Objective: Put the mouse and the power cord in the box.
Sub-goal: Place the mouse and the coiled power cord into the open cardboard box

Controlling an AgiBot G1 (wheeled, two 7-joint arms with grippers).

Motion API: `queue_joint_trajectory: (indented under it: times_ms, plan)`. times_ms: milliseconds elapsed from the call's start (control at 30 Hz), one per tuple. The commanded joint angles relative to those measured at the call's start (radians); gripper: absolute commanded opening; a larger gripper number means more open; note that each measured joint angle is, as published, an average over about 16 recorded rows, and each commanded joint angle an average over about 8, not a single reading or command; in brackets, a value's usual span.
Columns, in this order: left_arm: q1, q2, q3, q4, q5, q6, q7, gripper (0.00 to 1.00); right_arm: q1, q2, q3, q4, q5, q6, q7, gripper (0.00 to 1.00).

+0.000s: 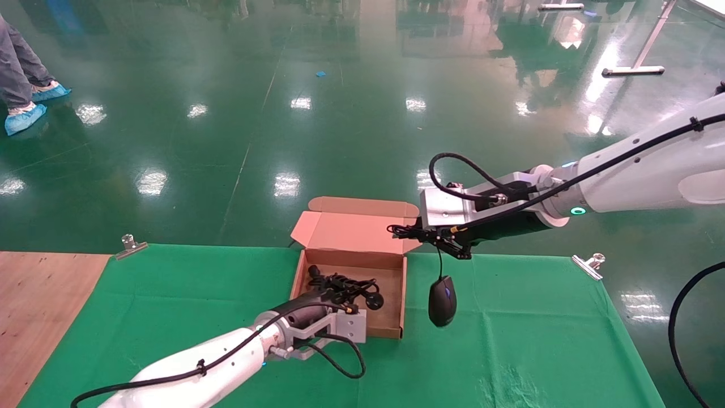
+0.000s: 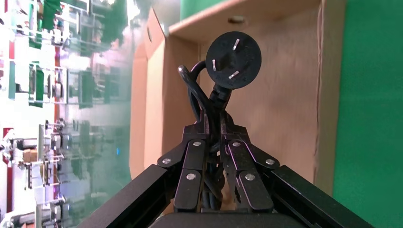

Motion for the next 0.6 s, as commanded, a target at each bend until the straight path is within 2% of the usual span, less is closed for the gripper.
queue_joint_trajectory:
  times_ms: [33,467,600]
  plan:
    - [-0.005,0.001,0.013,0.011,-0.008,-0.009,-0.007,1.00,0.000,0.000,0.001,-0.005,0.002,-0.001,-0.004,0.00]
    - [-0.021,-0.004,0.086,0.018,-0.054,-0.041,-0.033,1.00,-0.004,0.010,0.005,-0.003,0.013,-0.020,-0.009,0.00]
    - [-0.035,-0.018,0.089,0.009,-0.103,0.019,-0.067,1.00,-0.005,0.011,0.005,0.007,0.014,-0.026,-0.002,0.00]
